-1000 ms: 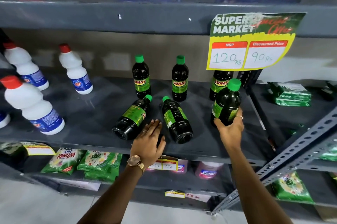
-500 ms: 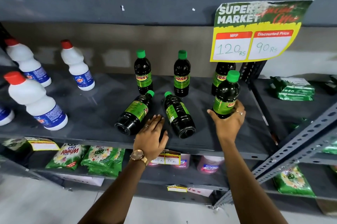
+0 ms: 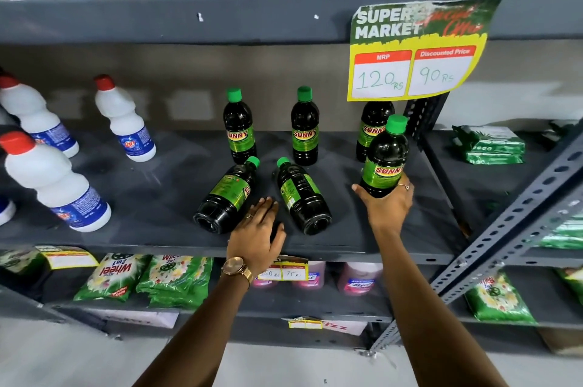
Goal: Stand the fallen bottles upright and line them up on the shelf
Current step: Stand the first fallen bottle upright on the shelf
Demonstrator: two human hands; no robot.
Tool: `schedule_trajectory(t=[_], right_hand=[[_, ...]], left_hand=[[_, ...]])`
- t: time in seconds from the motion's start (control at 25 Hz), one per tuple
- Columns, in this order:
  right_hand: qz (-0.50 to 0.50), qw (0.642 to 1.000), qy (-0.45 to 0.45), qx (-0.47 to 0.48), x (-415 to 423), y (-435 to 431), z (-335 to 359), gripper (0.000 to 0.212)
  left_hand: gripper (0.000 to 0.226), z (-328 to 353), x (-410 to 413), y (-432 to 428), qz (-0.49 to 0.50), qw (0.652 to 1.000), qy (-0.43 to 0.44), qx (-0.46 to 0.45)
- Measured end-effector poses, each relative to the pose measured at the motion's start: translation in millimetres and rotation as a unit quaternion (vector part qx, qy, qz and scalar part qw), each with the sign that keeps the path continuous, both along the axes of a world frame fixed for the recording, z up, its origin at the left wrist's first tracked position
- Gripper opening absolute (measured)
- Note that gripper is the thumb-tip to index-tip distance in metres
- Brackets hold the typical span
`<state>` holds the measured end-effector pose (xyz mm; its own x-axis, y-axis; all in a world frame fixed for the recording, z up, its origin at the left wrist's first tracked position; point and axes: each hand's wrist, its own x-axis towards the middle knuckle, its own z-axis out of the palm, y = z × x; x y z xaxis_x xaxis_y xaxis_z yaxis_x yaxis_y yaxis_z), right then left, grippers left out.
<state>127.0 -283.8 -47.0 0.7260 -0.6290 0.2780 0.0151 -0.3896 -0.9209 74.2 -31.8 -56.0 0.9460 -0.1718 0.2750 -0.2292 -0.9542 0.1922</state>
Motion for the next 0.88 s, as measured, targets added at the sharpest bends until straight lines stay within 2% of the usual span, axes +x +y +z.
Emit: schedule_trajectory(t=[0.28, 0.48, 0.72, 0.8, 0.88], right_hand=[[0.016, 0.995, 0.046, -0.083, -41.0, -16.2, -5.8, 0.078], [-0.004, 0.998, 0.027, -0.065, -95.7, -14.9, -21.3, 0.08], [-0.005, 0.998, 0.031, -0.058, -105.0, -11.3, -22.9, 0.09], [0.002, 0.998, 0.037, -0.05, -107.6, -8.0, -21.3, 0.098], [-0.005, 1.0, 0.024, -0.007, -117.8, 0.7, -20.1, 0.11]], left_hand=[[0.055, 3.3, -0.8, 0.2, -0.004, 1.0, 0.001, 0.008], [0.06, 6.2, -1.6, -3.4, -0.008, 1.0, 0.001, 0.016], [0.061, 7.4, -3.3, -2.3, -0.011, 1.0, 0.019, 0.002], [0.057, 9.2, -2.8, -0.7, -0.024, 0.998, 0.043, -0.03], [0.05, 14.0, -5.0, 3.3, -0.039, 0.991, 0.071, -0.102]])
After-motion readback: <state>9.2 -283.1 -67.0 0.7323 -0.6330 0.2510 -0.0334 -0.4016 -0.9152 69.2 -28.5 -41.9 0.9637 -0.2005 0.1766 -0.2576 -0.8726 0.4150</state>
